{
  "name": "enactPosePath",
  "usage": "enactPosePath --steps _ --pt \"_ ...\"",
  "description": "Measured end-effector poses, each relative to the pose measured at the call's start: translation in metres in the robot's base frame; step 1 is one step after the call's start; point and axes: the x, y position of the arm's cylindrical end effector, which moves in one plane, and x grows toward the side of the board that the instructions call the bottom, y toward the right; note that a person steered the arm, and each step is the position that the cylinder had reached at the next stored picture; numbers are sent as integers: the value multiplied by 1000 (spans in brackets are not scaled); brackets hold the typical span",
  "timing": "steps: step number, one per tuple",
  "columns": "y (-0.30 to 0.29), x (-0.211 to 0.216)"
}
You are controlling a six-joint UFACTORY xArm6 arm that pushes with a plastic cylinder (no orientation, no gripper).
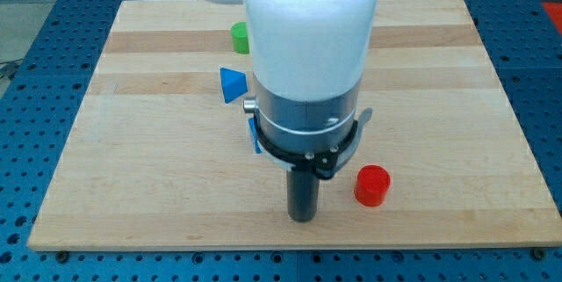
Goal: Push the red star into the blue cube
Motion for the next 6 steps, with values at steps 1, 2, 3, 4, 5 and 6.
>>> enactPosePath --steps 1,2,3,4,5,6 --pt "19 -62" --pt "26 -87" --pt "27 -113" --pt "2 -161" --pt "-1 -181" --pt "-3 -181"
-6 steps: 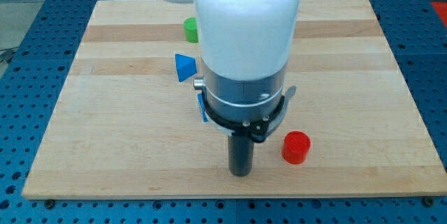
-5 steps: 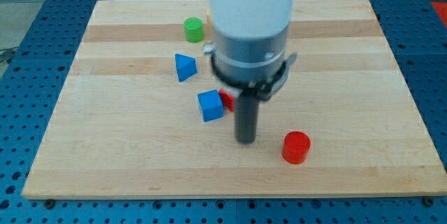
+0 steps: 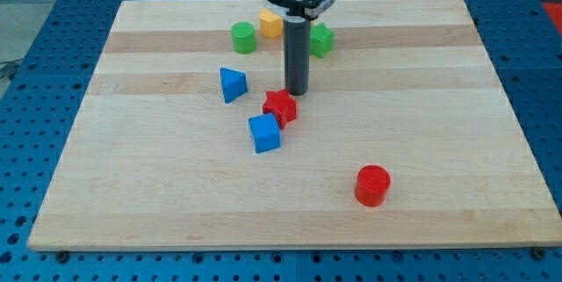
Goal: Push the red star into the blue cube
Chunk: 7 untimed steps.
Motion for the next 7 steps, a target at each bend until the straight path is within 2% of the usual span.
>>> enactPosePath --steps 1,2,3,5,7 --pt "19 0" --pt "73 8" --pt "80 20" --pt "36 26" --pt "31 27"
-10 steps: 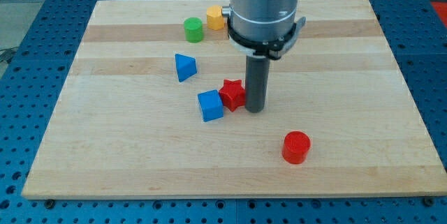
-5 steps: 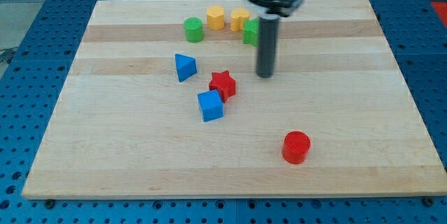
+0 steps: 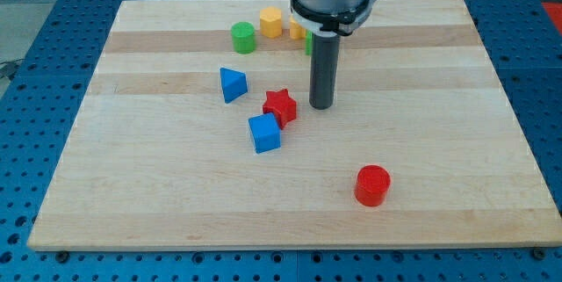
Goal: Push the red star into the blue cube
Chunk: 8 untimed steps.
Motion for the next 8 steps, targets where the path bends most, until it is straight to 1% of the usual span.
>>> enactPosePath --steps 1,3,4,5,6,7,8 --pt "-26 2" --pt "-31 4" --pt "-40 -4" --pt "-7 -4" --pt "10 24" --pt "-9 45" --pt "-28 51"
